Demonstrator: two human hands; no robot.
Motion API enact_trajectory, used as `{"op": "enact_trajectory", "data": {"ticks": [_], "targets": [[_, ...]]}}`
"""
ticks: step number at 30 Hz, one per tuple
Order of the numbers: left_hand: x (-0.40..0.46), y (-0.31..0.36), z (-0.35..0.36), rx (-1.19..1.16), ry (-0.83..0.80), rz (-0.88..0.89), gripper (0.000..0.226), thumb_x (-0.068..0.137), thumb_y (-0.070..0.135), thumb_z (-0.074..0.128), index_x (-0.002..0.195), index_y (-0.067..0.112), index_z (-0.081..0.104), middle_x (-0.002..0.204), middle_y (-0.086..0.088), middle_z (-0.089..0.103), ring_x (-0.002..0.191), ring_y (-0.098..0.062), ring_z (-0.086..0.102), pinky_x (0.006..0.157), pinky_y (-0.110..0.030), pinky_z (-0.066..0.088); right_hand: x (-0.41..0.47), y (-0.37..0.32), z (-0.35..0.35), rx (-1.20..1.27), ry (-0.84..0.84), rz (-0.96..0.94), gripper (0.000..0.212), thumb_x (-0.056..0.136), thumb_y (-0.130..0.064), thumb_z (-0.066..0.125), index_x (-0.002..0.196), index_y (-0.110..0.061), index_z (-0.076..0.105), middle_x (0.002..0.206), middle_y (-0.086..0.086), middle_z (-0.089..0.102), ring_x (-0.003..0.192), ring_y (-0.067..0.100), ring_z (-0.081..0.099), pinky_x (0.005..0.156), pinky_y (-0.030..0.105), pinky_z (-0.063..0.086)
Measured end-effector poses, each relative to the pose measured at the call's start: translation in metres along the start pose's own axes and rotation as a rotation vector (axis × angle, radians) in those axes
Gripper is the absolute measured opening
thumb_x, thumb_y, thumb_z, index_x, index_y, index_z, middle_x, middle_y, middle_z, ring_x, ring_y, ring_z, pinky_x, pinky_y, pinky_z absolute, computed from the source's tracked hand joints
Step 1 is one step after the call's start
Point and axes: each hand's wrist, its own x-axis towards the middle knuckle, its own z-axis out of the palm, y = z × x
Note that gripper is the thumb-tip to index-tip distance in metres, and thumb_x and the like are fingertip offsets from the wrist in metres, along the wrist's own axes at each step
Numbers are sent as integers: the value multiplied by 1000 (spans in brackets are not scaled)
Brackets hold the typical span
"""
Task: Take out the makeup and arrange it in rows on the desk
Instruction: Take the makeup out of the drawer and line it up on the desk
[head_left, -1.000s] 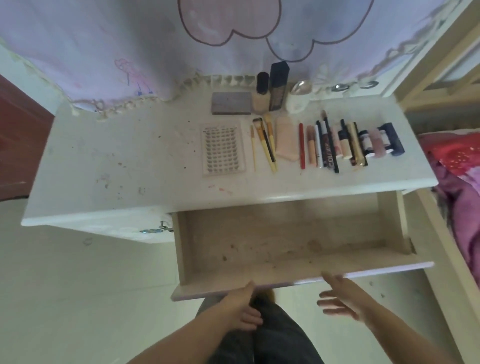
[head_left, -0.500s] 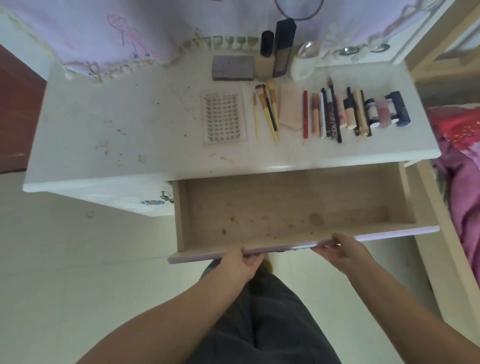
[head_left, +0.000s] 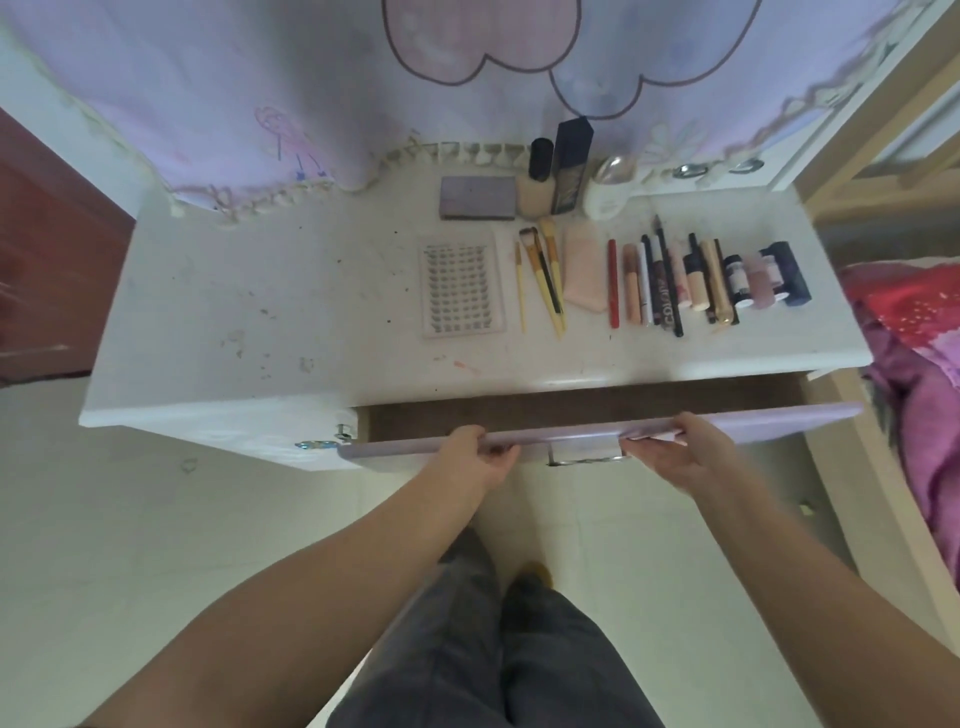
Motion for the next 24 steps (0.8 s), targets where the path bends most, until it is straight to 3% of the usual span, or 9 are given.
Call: {"op": "enact_trajectory", "data": {"ticks": [2, 5, 8, 11, 13, 16, 19, 21, 24], "targets": [[0, 15, 15, 30, -116, 27, 32, 95, 5, 46, 127, -1, 42, 138, -18, 45, 129, -35, 43, 107, -47, 33, 8, -11, 15, -68, -25, -7, 34, 92, 5, 32, 126, 5, 35, 133, 29, 44, 100, 45, 62, 76, 50, 54], [-6, 34, 30, 55, -193, 49, 44, 94, 9, 48, 133, -3, 33, 146, -22, 30, 133, -39, 34, 108, -48, 31, 22, -23, 33, -169, -20, -27, 37, 94, -1, 25, 129, 10, 31, 115, 35, 56, 109, 41, 55, 103, 53, 38], [-13, 39, 35, 80, -196, 56, 53, 93, 11, 48, 139, -1, 25, 151, -24, 19, 138, -39, 24, 112, -48, 24, 23, -29, 42, -235, -8, -43, 44, 98, -8, 24, 139, 9, 23, 83, 25, 49, 128, 39, 42, 111, 53, 28], [-10, 39, 32, 145, -241, 20, 33, 95, 14, 45, 115, -12, 39, 141, -22, 32, 135, -36, 33, 110, -42, 28, 4, -30, 44, -322, -89, -32, 19, 98, -8, 31, 103, 5, 44, 80, 19, 46, 113, 38, 53, 82, 30, 54], [-9, 41, 31, 276, -242, -4, 37, 96, 16, 44, 121, -11, 37, 127, -21, 43, 117, -37, 47, 99, -38, 38, -1, -33, 37, -496, -88, -41, 19, 96, -6, 35, 81, 0, 45, 78, 24, 54, 87, 37, 60, 57, 33, 56], [-27, 48, 40, 592, -282, 13, 33, 98, 13, 40, 127, 0, 31, 121, -29, 49, 106, -37, 55, 86, -43, 45, -11, -50, 31, -863, -109, -47, 18, 93, -11, 43, 93, 2, 55, 101, 21, 61, 91, 34, 62, 82, 45, 52], [-54, 65, 67, 934, -405, 145, 25, 97, 14, 43, 120, 6, 46, 113, -18, 60, 99, -29, 61, 83, -42, 50, -34, -73, 52, -1261, -34, -250, 24, 98, -22, 41, 116, -7, 49, 115, 11, 61, 102, 27, 61, 92, 41, 47], [-80, 70, 92, 1111, -466, 295, 21, 97, 19, 47, 114, 10, 54, 107, -12, 65, 93, -23, 64, 80, -37, 52, -53, -89, 73, -1483, 41, -600, 30, 100, -19, 39, 127, -8, 44, 128, 8, 55, 115, 25, 55, 97, 39, 44], [-110, 61, 129, 1458, -511, 788, 26, 99, 23, 42, 113, 7, 58, 109, -10, 64, 94, -23, 64, 81, -33, 49, -81, -106, 92, -1541, 102, -1084, 42, 99, -34, 33, 134, -13, 45, 134, 12, 52, 122, 30, 49, 103, 43, 38]]}}
